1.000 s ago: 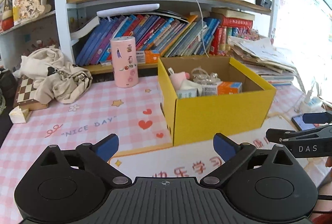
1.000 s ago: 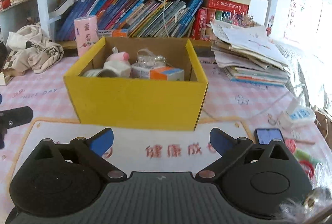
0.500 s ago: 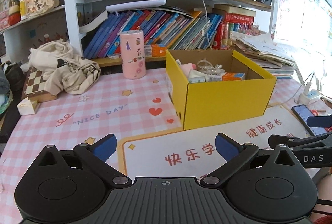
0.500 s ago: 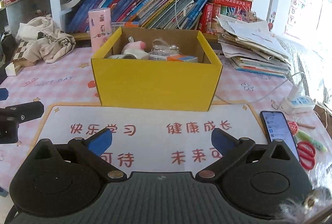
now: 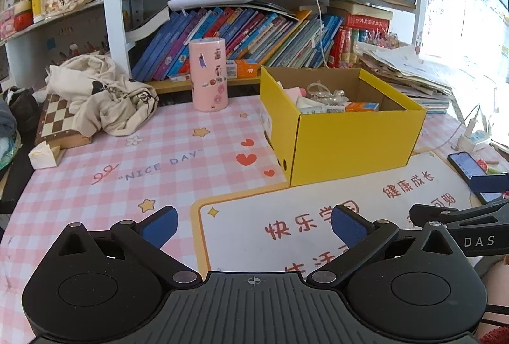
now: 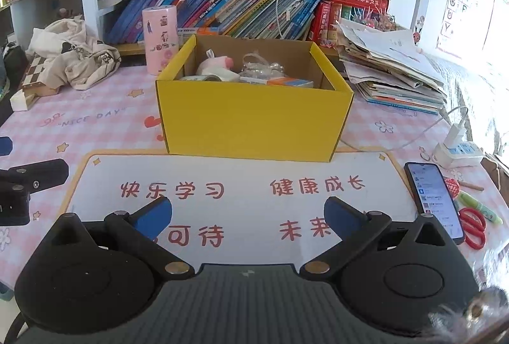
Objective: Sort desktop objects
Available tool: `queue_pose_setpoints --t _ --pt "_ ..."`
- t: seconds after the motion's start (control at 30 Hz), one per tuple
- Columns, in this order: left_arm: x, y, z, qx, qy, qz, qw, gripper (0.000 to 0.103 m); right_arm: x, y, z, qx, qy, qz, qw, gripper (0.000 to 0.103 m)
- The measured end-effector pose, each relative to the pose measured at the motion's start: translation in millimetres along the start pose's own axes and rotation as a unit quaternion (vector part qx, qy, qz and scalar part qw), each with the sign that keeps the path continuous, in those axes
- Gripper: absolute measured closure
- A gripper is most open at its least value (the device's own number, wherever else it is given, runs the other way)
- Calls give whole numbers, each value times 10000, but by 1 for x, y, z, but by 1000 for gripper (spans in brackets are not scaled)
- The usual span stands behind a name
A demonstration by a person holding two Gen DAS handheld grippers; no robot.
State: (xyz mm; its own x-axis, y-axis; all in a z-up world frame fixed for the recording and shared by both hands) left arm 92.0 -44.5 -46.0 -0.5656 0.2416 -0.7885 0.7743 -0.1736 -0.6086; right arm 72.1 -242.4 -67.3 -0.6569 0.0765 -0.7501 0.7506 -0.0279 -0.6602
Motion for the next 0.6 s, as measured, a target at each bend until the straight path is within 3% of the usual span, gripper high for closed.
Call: queue_pose_setpoints --t 0.6 --pt "13 -5 -2 205 -101 -167 9996 0 9 -6 -8 -21 -25 -84 10000 0"
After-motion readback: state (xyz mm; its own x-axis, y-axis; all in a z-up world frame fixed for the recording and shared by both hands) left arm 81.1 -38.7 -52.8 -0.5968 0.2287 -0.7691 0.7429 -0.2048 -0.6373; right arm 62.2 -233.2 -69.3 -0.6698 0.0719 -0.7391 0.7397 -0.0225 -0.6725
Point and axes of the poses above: each gripper's, at about its wrist camera, not at the fingertips, and y roughly the way its jaws point, z to its right, x to its underside, the point moved 10 cm from there along y, roughly the way its jaws point, and after that the axes turned 7 degrees about y, right-handed, at the moved point
